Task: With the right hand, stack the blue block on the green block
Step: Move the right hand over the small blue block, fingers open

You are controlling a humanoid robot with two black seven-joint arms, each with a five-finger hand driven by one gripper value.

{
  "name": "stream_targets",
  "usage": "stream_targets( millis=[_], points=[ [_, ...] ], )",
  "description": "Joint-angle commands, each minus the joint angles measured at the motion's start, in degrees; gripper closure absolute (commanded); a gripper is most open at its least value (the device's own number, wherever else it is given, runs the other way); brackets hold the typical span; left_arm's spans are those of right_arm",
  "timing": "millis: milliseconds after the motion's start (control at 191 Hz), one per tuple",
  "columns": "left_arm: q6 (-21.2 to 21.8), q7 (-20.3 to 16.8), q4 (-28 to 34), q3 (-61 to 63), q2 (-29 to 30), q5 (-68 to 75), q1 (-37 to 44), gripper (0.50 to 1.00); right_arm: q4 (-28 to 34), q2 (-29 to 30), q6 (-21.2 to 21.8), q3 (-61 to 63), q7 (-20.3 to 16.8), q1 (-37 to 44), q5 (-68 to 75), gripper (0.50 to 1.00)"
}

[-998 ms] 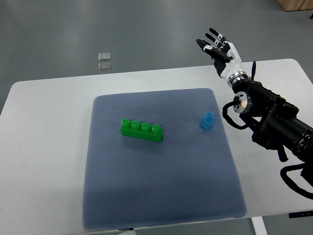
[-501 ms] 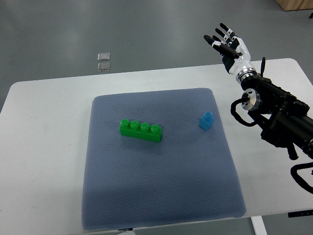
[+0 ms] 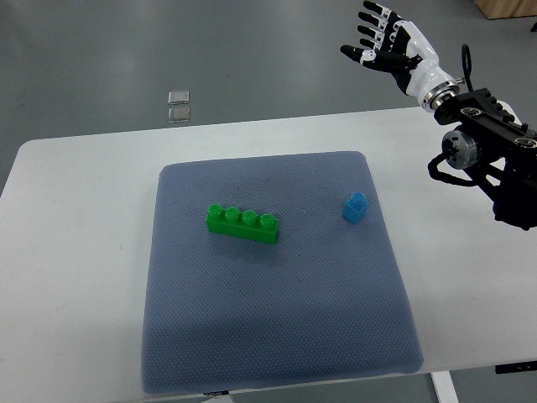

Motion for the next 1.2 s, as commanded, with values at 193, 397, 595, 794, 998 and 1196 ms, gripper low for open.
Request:
stream_targets(
  millis=[193,397,595,794,998,1196],
  points=[
    [0.00,0.00,0.01,0.00,0.00,0.00,-0.02,0.500,10.27,-8.74,7.26,-11.09,-0.44,5.03,-22.00,0.587],
    [0.00,0.00,0.01,0.00,0.00,0.00,-0.02,0.500,10.80,-10.76,15.70,-13.91,-0.18,10.05,-36.77,0.587],
    [0.00,0.00,0.01,0.00,0.00,0.00,-0.02,0.500,11.59,-11.90,22.12,-14.08,0.09,12.33,-48.99,0.587],
    [0.00,0.00,0.01,0.00,0.00,0.00,-0.02,0.500,15.55,-12.43,24.14,-17.25,0.44,11.80,-57.86,0.587],
    [0.00,0.00,0.01,0.00,0.00,0.00,-0.02,0.500,16.07,-11.29,22.64,-19.89,0.00,10.75,-61.11,0.589],
    [0.00,0.00,0.01,0.00,0.00,0.00,-0.02,0.500,15.46,-10.85,20.36,-19.89,-0.09,8.29,-64.98,0.591]
  ],
)
